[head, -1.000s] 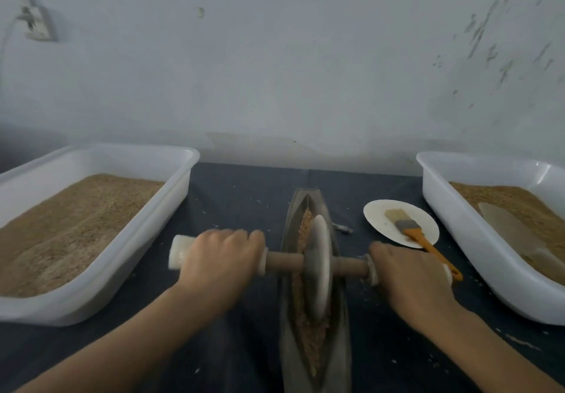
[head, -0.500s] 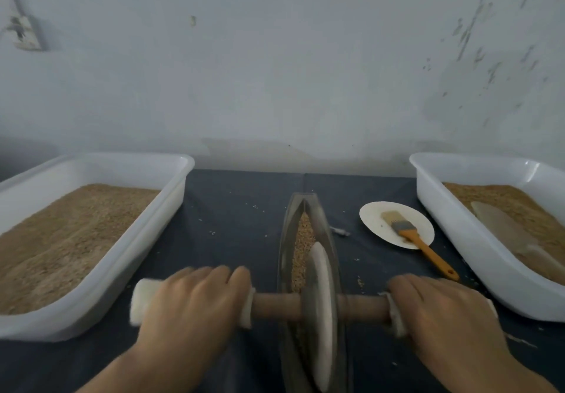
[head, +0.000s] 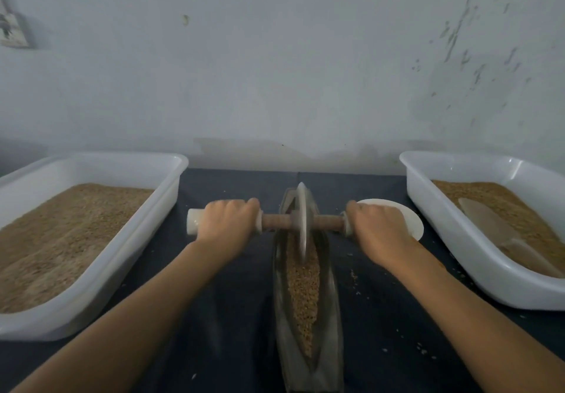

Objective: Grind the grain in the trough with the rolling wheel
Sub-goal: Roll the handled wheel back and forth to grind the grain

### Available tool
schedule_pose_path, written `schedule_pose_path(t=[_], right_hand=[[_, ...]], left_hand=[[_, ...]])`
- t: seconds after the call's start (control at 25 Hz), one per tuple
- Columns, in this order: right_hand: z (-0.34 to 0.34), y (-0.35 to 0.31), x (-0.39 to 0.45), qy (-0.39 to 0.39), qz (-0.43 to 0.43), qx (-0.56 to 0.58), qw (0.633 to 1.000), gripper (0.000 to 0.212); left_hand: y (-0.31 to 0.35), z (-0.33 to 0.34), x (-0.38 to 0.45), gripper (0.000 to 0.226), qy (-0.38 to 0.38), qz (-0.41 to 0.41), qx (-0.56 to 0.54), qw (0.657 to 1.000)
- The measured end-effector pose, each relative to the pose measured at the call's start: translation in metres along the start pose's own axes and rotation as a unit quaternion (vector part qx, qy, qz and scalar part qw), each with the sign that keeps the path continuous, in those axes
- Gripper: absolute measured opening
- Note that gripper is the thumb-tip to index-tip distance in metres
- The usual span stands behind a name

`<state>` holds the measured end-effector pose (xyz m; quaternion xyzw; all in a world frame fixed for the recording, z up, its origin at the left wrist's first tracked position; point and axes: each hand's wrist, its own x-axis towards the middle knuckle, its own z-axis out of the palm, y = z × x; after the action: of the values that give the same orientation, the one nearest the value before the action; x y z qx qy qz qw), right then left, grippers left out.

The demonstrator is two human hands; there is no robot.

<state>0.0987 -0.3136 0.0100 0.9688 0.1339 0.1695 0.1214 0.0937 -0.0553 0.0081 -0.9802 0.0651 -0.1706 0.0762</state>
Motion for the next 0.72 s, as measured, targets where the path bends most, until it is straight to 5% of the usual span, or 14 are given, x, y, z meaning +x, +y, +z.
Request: schedule_pose_path(t=[0.24,0.36,0.48,0.64,0.72], right_hand=[[-0.015,0.004,-0.112,0.14,-0.125,0.07,0.98,0.046],[-0.005,0.002,-0.089,0.038,-0.084,0.066,0.994,0.051],[0.01,0.003,-0.02,0.026,-0.005,-0.012,1.0,0.025],[0.012,0.006,0.025,0.043,0.02,0.002,0.999,0.017],[0.01,0.005,-0.004,0.017,0.001,0.012,1.0,0.029]], left_hand=[[-0.009,-0.021,-0.121,0.03,0.177,0.151,-0.066,0.97],[-0.003,-0.019,-0.097,0.037,0.085,0.119,-0.028,0.989],[0.004,-0.003,-0.024,0.022,0.019,0.012,0.038,0.999],[0.003,0.003,0.02,0.019,0.025,0.001,0.035,0.999],[0.0,-0.001,-0.005,0.024,0.023,0.027,0.021,0.999]])
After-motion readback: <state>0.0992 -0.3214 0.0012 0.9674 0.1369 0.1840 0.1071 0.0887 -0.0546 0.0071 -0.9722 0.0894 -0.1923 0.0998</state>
